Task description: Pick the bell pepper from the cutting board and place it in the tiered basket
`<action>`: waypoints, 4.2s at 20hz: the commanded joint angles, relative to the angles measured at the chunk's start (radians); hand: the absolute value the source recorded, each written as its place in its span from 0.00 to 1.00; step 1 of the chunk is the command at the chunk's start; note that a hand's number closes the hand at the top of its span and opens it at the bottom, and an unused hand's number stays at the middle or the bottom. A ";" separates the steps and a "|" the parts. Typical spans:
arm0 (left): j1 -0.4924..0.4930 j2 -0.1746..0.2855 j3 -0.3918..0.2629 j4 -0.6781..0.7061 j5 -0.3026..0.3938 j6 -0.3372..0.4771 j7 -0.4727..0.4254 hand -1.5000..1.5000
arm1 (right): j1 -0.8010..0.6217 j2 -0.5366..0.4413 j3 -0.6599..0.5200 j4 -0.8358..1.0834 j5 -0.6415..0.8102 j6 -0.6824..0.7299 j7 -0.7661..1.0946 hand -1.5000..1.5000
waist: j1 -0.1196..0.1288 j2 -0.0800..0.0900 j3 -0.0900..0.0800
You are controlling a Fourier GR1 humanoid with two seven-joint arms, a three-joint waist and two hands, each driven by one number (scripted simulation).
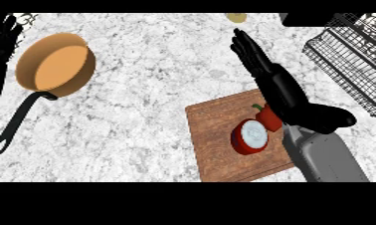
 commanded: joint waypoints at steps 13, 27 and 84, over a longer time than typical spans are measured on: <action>0.178 -0.141 -0.159 0.104 -0.191 0.077 -0.064 0.50 | 0.336 -0.215 -0.380 0.200 0.065 -0.278 0.077 0.00 | -0.018 -0.007 0.015; 0.083 -0.178 -0.152 0.203 -0.224 0.045 -0.087 0.50 | 0.162 -0.633 -0.178 -0.105 0.126 0.173 0.656 0.00 | 0.017 -0.003 0.012; 0.140 -0.346 0.045 0.100 -0.414 -0.134 -0.038 0.50 | 0.104 -0.068 -0.109 0.102 0.788 0.400 0.893 0.00 | 0.009 -0.006 0.015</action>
